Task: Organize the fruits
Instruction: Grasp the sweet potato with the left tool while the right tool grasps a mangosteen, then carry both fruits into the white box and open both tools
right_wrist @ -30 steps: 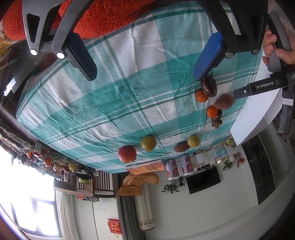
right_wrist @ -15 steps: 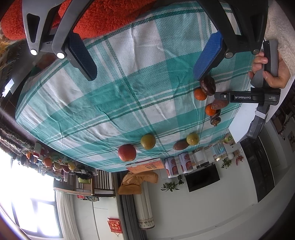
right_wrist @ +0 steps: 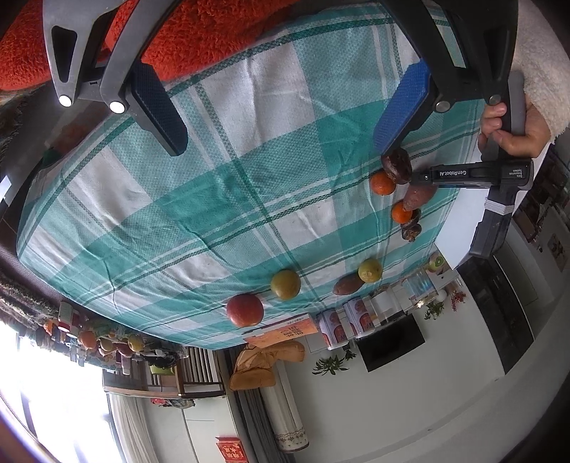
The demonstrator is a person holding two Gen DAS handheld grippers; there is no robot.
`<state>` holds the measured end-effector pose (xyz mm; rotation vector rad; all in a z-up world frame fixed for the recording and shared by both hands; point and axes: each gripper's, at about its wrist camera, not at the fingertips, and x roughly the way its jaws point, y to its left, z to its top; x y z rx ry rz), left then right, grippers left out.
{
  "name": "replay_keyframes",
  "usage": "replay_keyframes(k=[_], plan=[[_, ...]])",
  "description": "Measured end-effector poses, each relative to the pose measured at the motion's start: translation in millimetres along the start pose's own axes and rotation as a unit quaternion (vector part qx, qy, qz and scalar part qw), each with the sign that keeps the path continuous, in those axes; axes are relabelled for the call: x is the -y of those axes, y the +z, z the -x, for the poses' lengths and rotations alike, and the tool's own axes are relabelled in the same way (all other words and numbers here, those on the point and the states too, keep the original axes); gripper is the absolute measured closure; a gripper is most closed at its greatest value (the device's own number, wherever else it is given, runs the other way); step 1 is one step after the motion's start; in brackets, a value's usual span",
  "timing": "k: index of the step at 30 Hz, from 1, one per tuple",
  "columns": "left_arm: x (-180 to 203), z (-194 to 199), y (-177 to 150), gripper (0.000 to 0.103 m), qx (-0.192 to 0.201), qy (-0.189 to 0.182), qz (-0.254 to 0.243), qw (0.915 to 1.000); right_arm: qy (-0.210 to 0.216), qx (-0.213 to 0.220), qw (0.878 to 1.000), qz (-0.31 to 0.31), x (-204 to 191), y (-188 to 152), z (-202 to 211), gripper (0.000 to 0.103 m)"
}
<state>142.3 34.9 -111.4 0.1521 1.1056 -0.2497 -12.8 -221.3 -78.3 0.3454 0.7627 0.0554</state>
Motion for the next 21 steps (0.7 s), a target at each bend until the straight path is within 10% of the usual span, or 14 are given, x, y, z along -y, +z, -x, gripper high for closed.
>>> replay_keyframes(k=[12,17,21], plan=[[-11.9,66.1,-63.6,0.063,0.067,-0.067,0.116,0.9887,0.117,-0.143,0.979,0.082,-76.7,16.4,-87.8,0.004],[-11.3,56.5,-77.2,0.063,0.046,-0.055,0.1,0.9924,0.122,-0.177,0.97,0.111,-108.1,4.7,-128.4,0.069],[-14.3,44.1,-89.6,0.061,0.027,-0.062,0.089,0.9937,0.133,-0.18,0.971,0.086,-100.0,-3.3,-113.8,0.076]])
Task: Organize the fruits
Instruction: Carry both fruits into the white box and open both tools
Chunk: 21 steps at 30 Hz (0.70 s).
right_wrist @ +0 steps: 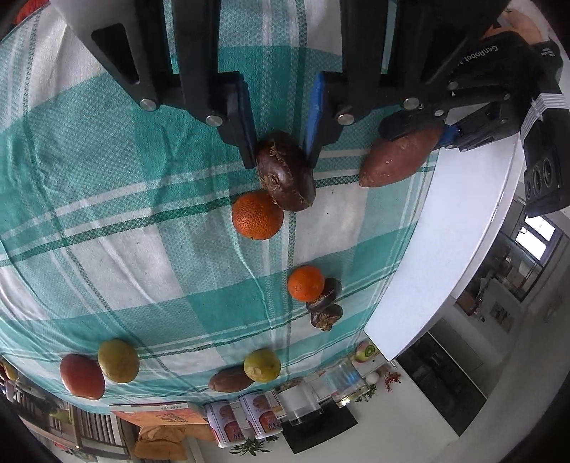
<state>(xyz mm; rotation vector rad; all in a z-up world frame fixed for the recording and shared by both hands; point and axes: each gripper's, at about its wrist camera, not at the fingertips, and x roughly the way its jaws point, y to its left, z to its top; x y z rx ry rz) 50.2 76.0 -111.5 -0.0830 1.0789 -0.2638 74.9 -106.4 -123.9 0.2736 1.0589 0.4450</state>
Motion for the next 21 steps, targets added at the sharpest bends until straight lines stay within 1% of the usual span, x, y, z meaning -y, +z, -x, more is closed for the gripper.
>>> replay_keyframes(k=[4,5,7,9,11,12,15,16,17,18,19,21], plan=[[10.7,-3.4,1.8,0.057,0.002,0.03,-0.04,0.9987,0.034,-0.01,0.999,-0.027,8.3,-11.9,12.1,0.077],[13.1,-4.7,2.2,0.062,0.001,0.038,-0.047,0.9982,0.043,-0.012,0.998,-0.039,11.7,-14.1,14.4,0.077],[13.7,-4.6,2.4,0.062,0.004,0.045,-0.046,0.9979,0.056,-0.01,0.997,-0.057,17.0,-17.7,17.5,0.077],[9.3,0.1,1.2,0.063,0.007,0.026,-0.022,0.9994,0.077,-0.011,0.994,-0.08,23.1,-19.9,18.9,0.077],[5.6,16.1,-1.1,0.063,0.017,-0.013,0.007,0.9998,0.121,-0.011,0.986,-0.112,28.1,-20.7,21.5,0.077],[4.8,28.2,-2.2,0.063,0.023,-0.031,0.018,0.9991,0.137,-0.01,0.983,-0.122,27.4,-20.6,24.7,0.077],[-2.0,85.3,-4.9,0.063,0.062,-0.09,0.052,0.9926,0.177,-0.002,0.976,-0.124,6.4,-11.2,37.1,0.077],[-8.5,107.2,-5.3,0.063,0.08,-0.101,0.063,0.9897,0.192,0.001,0.975,-0.114,-8.6,-4.9,41.1,0.077],[-18.0,129.1,-4.8,0.062,0.1,-0.103,0.073,0.987,0.203,0.003,0.974,-0.099,-26.3,1.3,45.1,0.077],[-30.0,149.6,-4.2,0.062,0.12,-0.094,0.083,0.9848,0.213,0.004,0.974,-0.079,-46.9,8.1,47.3,0.077],[-43.6,167.0,-4.0,0.062,0.141,-0.075,0.094,0.9828,0.223,0.004,0.973,-0.061,-68.7,14.1,47.6,0.077],[-74.2,189.8,-4.5,0.062,0.17,-0.016,0.113,0.9789,0.246,-0.004,0.969,-0.023,-114.3,23.5,42.4,0.077]])
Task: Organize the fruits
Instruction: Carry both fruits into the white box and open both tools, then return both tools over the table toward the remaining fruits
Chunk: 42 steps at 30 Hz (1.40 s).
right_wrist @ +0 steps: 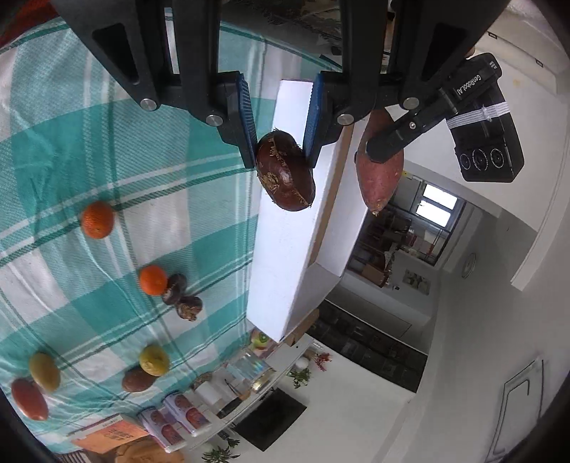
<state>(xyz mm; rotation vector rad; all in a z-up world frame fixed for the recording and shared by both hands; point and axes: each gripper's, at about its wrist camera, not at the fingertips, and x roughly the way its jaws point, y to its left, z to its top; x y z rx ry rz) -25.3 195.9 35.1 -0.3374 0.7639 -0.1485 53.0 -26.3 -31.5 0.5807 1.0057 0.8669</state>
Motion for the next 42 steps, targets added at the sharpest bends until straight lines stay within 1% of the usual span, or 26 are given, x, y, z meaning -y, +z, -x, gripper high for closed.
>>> replay_keyframes(k=[1,3,6,8,10,12,13,14,15,16,17,19,20,21,22,23,25,26,27,29,30,31,33,34,37,42], plan=[[-17.7,5.1,4.4,0.062,0.014,0.039,0.006,0.9991,0.007,-0.01,1.0,0.017,-17.0,2.4,-15.5,0.077],[-53.1,5.6,7.6,0.062,0.021,0.117,0.027,0.9926,0.011,-0.032,0.998,0.051,-48.9,2.9,-51.0,0.077],[-100.1,-3.8,-2.0,0.062,0.012,0.212,0.051,0.9759,0.0,-0.066,0.993,0.096,-79.4,-2.7,-104.0,0.077],[-122.6,-10.7,-12.9,0.062,-0.002,0.246,0.067,0.9669,-0.021,-0.083,0.988,0.13,-92.2,-10.2,-131.5,0.077],[-137.9,-16.0,-23.1,0.061,-0.017,0.263,0.086,0.9607,-0.046,-0.09,0.982,0.158,-97.1,-15.3,-149.0,0.076],[-143.4,-17.1,-30.0,0.05,-0.02,0.277,0.096,0.9559,-0.073,-0.095,0.978,0.171,-96.7,-18.6,-155.5,0.074],[-142.6,-14.7,-30.7,0.033,-0.015,0.282,0.098,0.9544,-0.08,-0.09,0.977,0.174,-94.5,-18.7,-153.2,0.067],[-139.1,-12.8,-30.7,0.023,-0.007,0.285,0.097,0.9535,-0.086,-0.081,0.978,0.175,-89.2,-18.2,-147.4,0.052],[-134.0,-10.6,-30.1,0.023,0.004,0.288,0.093,0.9531,-0.078,-0.07,0.98,0.172,-83.0,-16.7,-138.5,0.051],[-129.4,-9.7,-28.7,0.023,0.013,0.289,0.084,0.9536,-0.088,-0.06,0.98,0.167,-76.7,-14.8,-129.1,0.042],[-122.6,-9.2,-26.6,0.023,0.02,0.286,0.075,0.9552,-0.109,-0.043,0.979,0.164,-68.9,-12.3,-115.7,0.029],[-107.2,-10.3,-20.4,0.023,0.039,0.27,0.054,0.9607,-0.139,-0.002,0.978,0.153,-48.8,-8.8,-84.6,0.019],[-96.4,-11.2,-17.7,0.022,0.05,0.263,0.041,0.9627,-0.153,0.019,0.978,0.143,-36.7,-8.5,-66.5,0.017],[-85.1,-13.8,-15.0,0.022,0.06,0.255,0.027,0.9646,-0.171,0.038,0.975,0.133,-24.2,-8.8,-48.3,0.016],[-73.9,-13.2,-14.8,0.022,0.07,0.245,0.009,0.967,-0.196,0.058,0.971,0.123,-10.1,-10.5,-30.4,0.012],[-63.9,-17.8,-12.5,0.02,0.074,0.233,-0.008,0.9696,-0.23,0.076,0.964,0.113,3.7,-11.8,-13.3,0.006],[-46.2,-30.2,-11.7,0.02,0.073,0.219,-0.038,0.9722,-0.31,0.104,0.94,0.097,35.4,-12.6,12.7,0.005],[-39.2,-36.6,-11.7,0.02,0.073,0.218,-0.053,0.9719,-0.351,0.113,0.926,0.084,53.0,-9.7,23.5,0.005],[-33.9,-44.7,-12.9,0.02,0.07,0.22,-0.067,0.9707,-0.382,0.121,0.914,0.069,71.7,-9.5,36.8,0.005],[-21.9,-60.0,-15.4,0.02,0.052,0.228,-0.093,0.9677,-0.424,0.132,0.895,0.043,101.5,-11.2,59.9,0.005],[-17.5,-66.7,-17.0,0.02,0.043,0.236,-0.103,0.9654,-0.438,0.135,0.888,0.032,113.8,-11.7,68.7,0.005],[-10.8,-71.0,-18.4,0.02,0.036,0.244,-0.116,0.9622,-0.441,0.138,0.887,0.007,127.9,-12.5,81.5,0.005],[0.1,-72.9,-23.1,0.02,0.031,0.257,-0.142,0.9554,-0.409,0.146,0.899,-0.057,149.4,-10.6,100.2,0.005],[4.0,-73.1,-24.0,0.02,0.03,0.259,-0.149,0.9539,-0.405,0.153,0.899,-0.068,153.6,-9.8,103.8,0.005],[10.2,-73.5,-26.4,0.02,0.023,0.253,-0.148,0.9557,-0.427,0.164,0.887,-0.069,158.7,-9.0,106.0,0.005],[16.2,-71.7,-33.2,0.02,0.029,0.252,-0.131,0.9584,-0.466,0.154,0.868,-0.075,168.1,-8.6,95.9,0.005]])
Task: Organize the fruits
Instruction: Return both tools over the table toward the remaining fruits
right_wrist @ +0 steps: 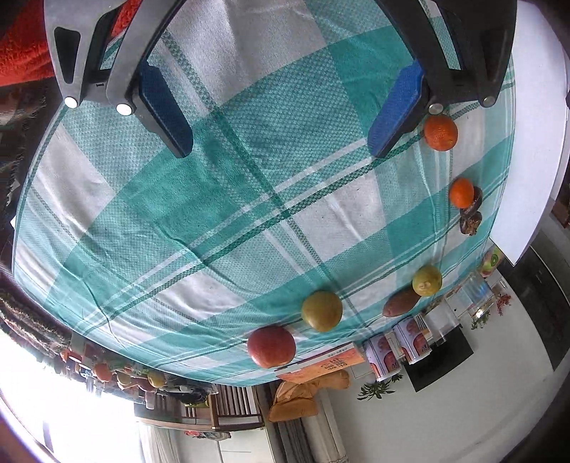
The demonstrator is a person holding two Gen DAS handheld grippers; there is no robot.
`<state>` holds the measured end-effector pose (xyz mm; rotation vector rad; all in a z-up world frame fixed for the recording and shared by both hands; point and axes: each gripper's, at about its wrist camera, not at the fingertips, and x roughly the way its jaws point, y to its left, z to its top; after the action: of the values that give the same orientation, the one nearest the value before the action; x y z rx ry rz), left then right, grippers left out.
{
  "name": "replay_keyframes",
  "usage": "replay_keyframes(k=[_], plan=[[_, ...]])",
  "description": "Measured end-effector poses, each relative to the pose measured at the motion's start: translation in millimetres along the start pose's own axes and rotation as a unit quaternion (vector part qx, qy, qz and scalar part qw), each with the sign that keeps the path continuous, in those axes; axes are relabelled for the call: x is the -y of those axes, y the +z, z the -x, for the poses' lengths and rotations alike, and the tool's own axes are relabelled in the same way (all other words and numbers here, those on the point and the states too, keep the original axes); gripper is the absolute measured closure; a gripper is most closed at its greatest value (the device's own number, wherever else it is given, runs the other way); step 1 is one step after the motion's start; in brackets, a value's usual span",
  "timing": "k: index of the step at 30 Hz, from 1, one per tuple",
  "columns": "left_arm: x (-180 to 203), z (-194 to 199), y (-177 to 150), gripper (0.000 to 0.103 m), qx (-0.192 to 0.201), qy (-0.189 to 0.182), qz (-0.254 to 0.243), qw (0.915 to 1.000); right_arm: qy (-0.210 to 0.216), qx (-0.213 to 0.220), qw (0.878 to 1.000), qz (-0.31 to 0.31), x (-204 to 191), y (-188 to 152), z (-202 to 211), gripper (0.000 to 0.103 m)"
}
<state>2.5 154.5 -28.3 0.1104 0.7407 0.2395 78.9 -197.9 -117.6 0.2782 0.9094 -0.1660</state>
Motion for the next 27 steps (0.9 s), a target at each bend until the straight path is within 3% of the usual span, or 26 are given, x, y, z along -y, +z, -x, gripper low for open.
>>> replay_keyframes(k=[9,13,17,20,24,27], plan=[[14.5,11.3,1.3,0.02,0.014,-0.001,0.003,0.9999,-0.03,-0.02,0.999,0.029,-11.7,-4.1,-12.9,0.005],[24.2,46.2,8.2,0.02,0.108,0.047,0.019,0.9929,-0.019,-0.03,0.999,0.015,-6.2,-4.9,-14.9,0.005],[42.2,74.3,18.5,0.014,0.148,-0.02,0.015,0.9887,-0.016,-0.028,0.999,0.01,-4.6,-5.1,-14.2,0.004],[68.9,71.6,20.7,0.014,0.114,-0.107,-0.007,0.9878,-0.015,-0.029,0.999,0.01,-4.3,-5.7,-13.8,0.003],[118.7,37.8,7.5,0.014,0.016,-0.196,-0.037,0.9798,-0.004,-0.029,1.0,0.002,-1.9,-5.5,-11.7,0.002],[144.2,3.7,-11.8,0.014,-0.048,-0.214,-0.036,0.9751,0.002,-0.028,1.0,-0.002,-0.3,-5.2,-10.6,0.001]])
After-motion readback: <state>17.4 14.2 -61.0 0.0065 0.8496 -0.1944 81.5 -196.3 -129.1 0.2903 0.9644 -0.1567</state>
